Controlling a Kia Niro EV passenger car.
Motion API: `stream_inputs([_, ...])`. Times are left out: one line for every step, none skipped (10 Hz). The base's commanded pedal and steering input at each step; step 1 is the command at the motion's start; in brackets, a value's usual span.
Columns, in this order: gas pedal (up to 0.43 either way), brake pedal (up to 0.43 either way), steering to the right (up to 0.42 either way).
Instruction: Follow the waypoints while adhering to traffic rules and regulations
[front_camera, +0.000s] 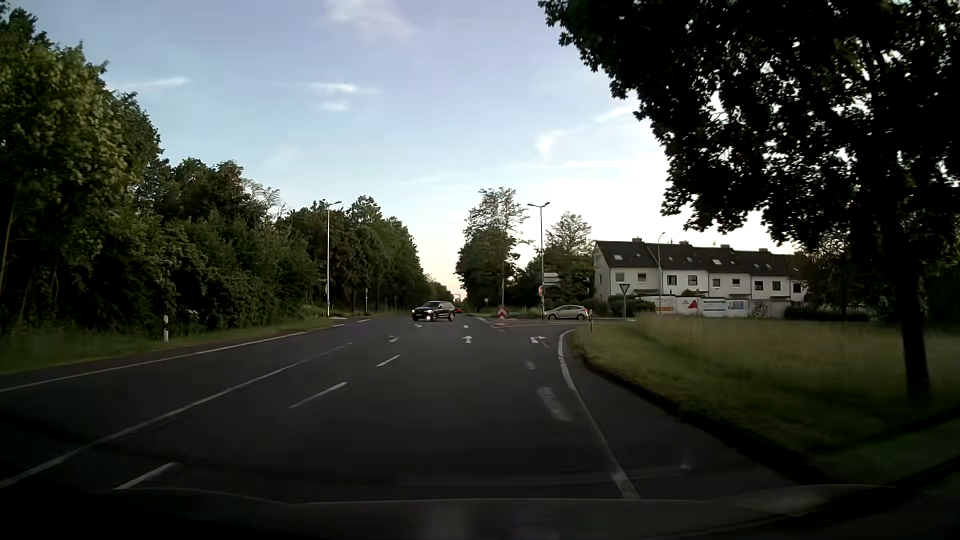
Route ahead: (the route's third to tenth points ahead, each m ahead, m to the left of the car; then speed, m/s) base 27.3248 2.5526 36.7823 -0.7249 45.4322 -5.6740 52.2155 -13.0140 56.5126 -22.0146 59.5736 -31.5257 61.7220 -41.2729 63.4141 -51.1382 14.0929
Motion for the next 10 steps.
stream_inputs([0.0, 0.165, 0.012])
stream_inputs([0.0, 0.177, 0.013])
stream_inputs([0.0, 0.195, 0.015])
stream_inputs([0.0, 0.207, 0.016])
stream_inputs([0.0, 0.22, 0.02])
stream_inputs([0.0, 0.226, 0.021])
stream_inputs([0.0, 0.226, 0.022])
stream_inputs([0.0, 0.232, 0.023])
stream_inputs([0.0, 0.238, 0.026])
stream_inputs([0.0, 0.238, 0.033])
